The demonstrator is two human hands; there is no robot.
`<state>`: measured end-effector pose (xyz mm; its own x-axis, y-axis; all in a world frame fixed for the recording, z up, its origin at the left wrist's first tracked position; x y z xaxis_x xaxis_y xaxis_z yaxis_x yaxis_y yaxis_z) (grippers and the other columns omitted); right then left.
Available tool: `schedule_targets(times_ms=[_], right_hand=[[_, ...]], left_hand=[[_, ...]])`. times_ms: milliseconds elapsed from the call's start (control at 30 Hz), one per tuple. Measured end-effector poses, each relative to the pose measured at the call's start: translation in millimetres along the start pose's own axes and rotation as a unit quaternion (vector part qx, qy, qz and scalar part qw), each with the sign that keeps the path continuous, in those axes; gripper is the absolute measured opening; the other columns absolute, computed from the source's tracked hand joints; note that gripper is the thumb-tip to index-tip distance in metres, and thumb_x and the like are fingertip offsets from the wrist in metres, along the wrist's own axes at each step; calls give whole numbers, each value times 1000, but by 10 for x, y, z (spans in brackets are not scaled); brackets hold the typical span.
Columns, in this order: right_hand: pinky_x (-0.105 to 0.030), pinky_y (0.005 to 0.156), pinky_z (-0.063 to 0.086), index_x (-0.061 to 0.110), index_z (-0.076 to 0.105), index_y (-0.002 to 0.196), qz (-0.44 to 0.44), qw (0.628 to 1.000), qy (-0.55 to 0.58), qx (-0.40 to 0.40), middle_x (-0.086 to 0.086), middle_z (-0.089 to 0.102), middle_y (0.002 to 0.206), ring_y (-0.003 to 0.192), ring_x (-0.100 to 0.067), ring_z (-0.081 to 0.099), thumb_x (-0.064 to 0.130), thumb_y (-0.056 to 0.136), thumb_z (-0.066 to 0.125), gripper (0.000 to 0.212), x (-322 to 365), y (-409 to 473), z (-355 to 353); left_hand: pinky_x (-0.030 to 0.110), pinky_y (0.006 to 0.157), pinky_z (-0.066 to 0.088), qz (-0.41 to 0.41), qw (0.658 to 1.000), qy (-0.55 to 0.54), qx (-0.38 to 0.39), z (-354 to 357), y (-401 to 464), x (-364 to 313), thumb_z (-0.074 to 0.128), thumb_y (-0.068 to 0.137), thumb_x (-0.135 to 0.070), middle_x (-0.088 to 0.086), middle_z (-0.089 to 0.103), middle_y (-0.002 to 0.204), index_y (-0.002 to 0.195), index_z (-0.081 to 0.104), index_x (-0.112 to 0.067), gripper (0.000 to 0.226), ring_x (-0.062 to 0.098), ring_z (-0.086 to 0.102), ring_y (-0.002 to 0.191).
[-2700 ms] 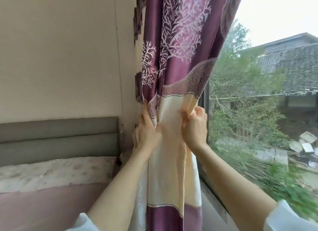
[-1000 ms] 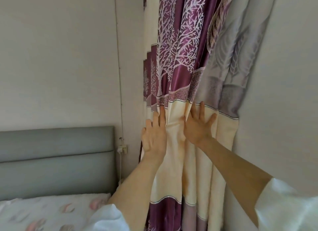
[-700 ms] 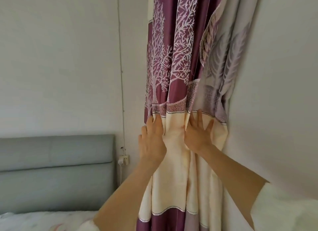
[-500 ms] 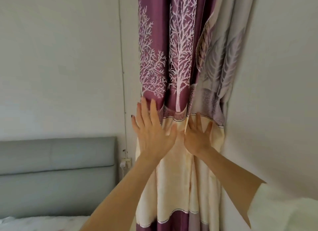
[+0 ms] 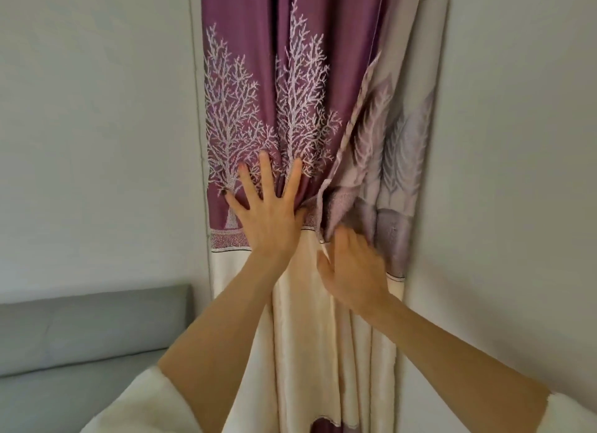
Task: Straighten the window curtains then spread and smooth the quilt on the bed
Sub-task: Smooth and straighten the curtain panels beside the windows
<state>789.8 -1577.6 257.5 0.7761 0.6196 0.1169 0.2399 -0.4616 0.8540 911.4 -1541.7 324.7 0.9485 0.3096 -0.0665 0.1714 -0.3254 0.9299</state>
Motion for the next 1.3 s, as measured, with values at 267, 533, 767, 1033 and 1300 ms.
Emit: schedule_targets(times_ms=[267,533,767,1033,1300], right_hand=[[-59,107,30,25,32,142,-107,961,-41,-251,-20,33,147,133,-40,35,14,83,53,64,324,256,-1229],[-67,106,-5,26,44,136,-51,964,-198,-169,-7,18,156,144,-35,8,39,87,42,51,372,558,-1374],[-64,105,-11,13,50,130,5,953,-250,-173,-11,19,156,144,-35,6,33,82,51,52,106,438,-1524],[-69,101,-13,25,47,133,54,947,-266,-173,-6,22,155,141,-45,4,45,87,43,50,6,426,-1618],[-62,111,7,40,8,145,22,992,-91,-79,-6,-10,158,141,-43,4,57,83,50,77,107,680,-1154]], left_hand=[[70,104,14,0,1000,0,-6,37,35,-132,54,88,-46,13,-5,158,143,-13,-43,87,45,0,142],[73,103,10,60,998,14,-28,-118,48,-269,61,73,-63,15,6,157,145,11,-42,90,45,4,142],[74,102,6,72,997,15,-18,-201,71,-136,60,65,-73,15,5,157,144,14,-43,96,45,0,142],[74,102,1,95,995,19,-38,-216,59,-137,53,67,-77,13,9,157,145,11,-42,95,43,-4,142],[77,99,5,101,988,-21,-113,-321,2,277,31,80,-74,5,19,157,144,22,-42,72,40,7,142]])
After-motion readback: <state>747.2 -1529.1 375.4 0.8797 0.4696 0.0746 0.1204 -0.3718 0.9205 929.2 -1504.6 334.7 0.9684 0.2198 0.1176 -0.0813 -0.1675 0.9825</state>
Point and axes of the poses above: each hand's wrist, its own y-axis towards the middle knuckle, its own z-axis out of the palm, x = y × z, the point moved 9 cm from there along y, towards the middle knuckle
